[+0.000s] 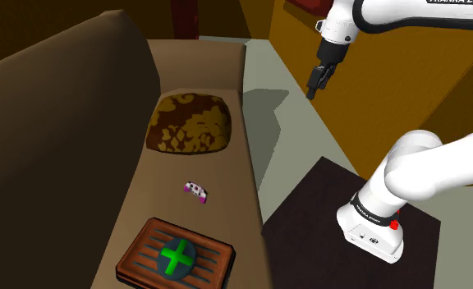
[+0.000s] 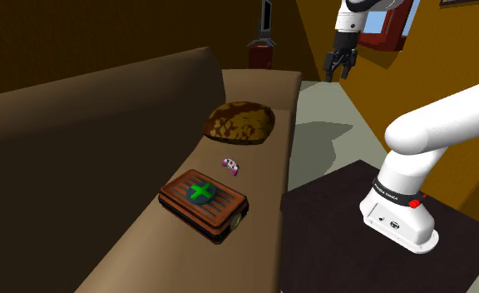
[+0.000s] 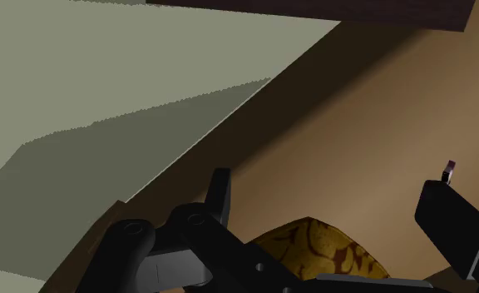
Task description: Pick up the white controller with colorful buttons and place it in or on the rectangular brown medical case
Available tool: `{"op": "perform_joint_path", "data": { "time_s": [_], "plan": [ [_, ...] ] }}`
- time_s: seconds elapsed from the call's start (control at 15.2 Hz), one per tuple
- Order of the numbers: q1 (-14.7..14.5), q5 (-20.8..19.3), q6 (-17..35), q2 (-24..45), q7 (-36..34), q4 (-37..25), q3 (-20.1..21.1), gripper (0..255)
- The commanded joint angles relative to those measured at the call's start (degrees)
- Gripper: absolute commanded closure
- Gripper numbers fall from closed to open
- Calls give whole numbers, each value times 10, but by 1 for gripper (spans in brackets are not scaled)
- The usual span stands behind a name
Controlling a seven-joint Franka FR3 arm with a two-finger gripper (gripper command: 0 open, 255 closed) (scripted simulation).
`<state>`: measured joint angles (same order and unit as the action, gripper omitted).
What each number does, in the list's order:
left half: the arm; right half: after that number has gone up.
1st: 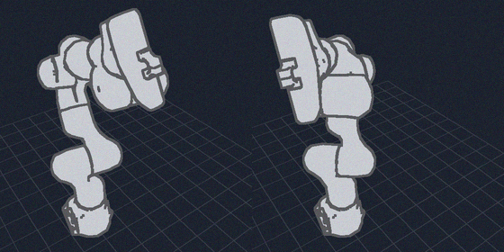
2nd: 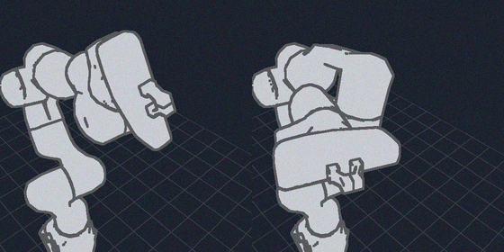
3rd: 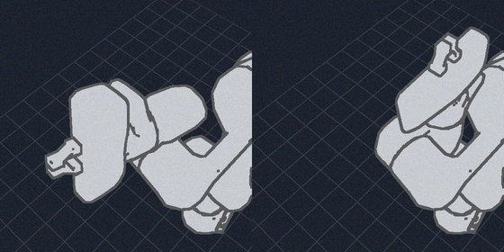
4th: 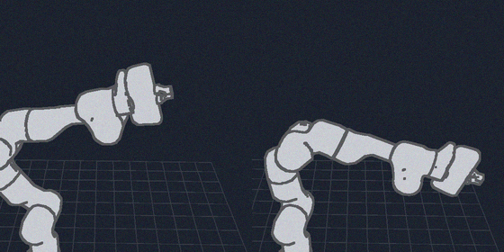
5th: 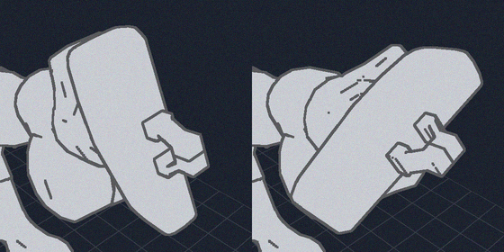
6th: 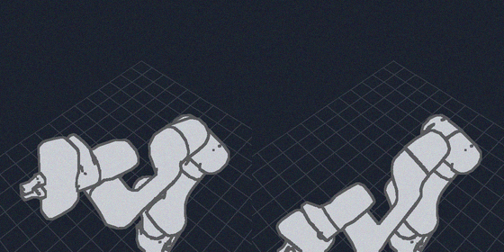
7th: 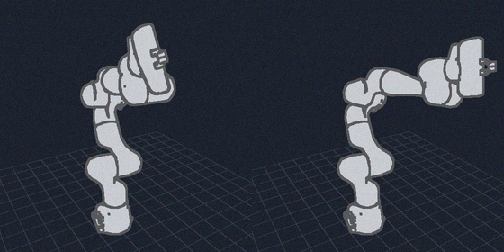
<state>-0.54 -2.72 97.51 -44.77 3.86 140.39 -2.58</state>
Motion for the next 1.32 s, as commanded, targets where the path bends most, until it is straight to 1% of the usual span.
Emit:
{"op": "perform_joint_path", "data": {
  "time_s": [0.0,0.33,0.66,0.99,1.25],
  "plan": [
    [0,0,0,0,0,0,0,0],
    [-19,17,60,76,-50,1,48,0],
    [-34,24,116,167,-101,-16,94,0],
    [-44,17,163,269,-154,-51,137,0],
    [-52,-2,191,358,-200,-93,166,0]
  ]
}}
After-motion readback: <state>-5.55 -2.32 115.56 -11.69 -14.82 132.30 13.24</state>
